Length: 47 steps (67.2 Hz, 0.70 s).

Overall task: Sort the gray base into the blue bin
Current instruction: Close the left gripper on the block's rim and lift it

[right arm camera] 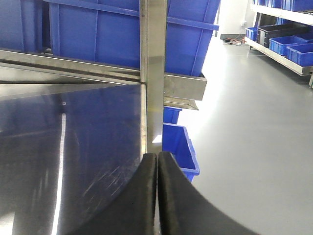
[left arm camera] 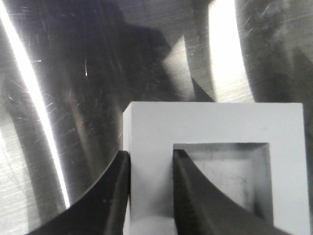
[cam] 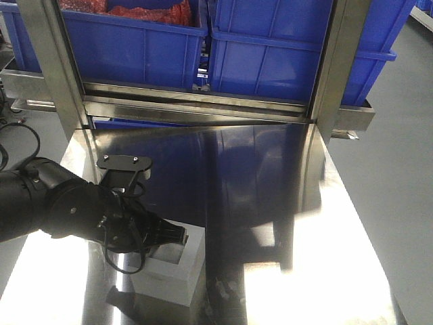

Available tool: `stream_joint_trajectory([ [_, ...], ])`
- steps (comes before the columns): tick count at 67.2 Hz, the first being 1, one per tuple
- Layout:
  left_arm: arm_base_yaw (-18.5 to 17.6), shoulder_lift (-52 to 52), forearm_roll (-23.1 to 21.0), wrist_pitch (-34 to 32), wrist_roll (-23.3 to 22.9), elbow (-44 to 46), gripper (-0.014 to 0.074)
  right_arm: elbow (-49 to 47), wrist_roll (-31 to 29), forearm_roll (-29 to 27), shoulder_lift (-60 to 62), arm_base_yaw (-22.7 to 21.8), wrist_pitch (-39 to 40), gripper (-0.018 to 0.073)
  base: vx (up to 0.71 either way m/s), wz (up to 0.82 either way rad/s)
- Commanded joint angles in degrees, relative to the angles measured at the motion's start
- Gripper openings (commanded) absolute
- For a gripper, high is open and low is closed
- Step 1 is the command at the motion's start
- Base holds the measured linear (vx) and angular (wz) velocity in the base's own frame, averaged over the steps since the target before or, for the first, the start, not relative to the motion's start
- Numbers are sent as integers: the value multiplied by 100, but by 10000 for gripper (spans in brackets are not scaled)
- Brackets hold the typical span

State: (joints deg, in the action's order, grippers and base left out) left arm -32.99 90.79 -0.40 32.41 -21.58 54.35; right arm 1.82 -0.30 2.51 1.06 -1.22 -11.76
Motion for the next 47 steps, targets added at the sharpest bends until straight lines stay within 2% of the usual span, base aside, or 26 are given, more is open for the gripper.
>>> stream_joint_trajectory([
  [1, -30, -197, 40, 38, -35, 72, -9, 29, -39, 49, 47, -37, 464, -5, 0, 0],
  [14, -30, -769, 40, -256, -35, 72, -8, 29, -39, 49, 47, -37, 464, -5, 0, 0],
  [23, -30, -1476, 312, -566, -30, -54, -8, 29, -39, 49, 47, -37, 464, -5, 0, 0],
  [35, -30, -2715, 588, -1264, -24, -731, -7, 29, -39, 49, 47, -37, 464, -5, 0, 0],
  [47, -30, -4189, 912, -1512, -19, -1525, -7, 29, -39, 49, 47, -37, 464, -5, 0, 0],
])
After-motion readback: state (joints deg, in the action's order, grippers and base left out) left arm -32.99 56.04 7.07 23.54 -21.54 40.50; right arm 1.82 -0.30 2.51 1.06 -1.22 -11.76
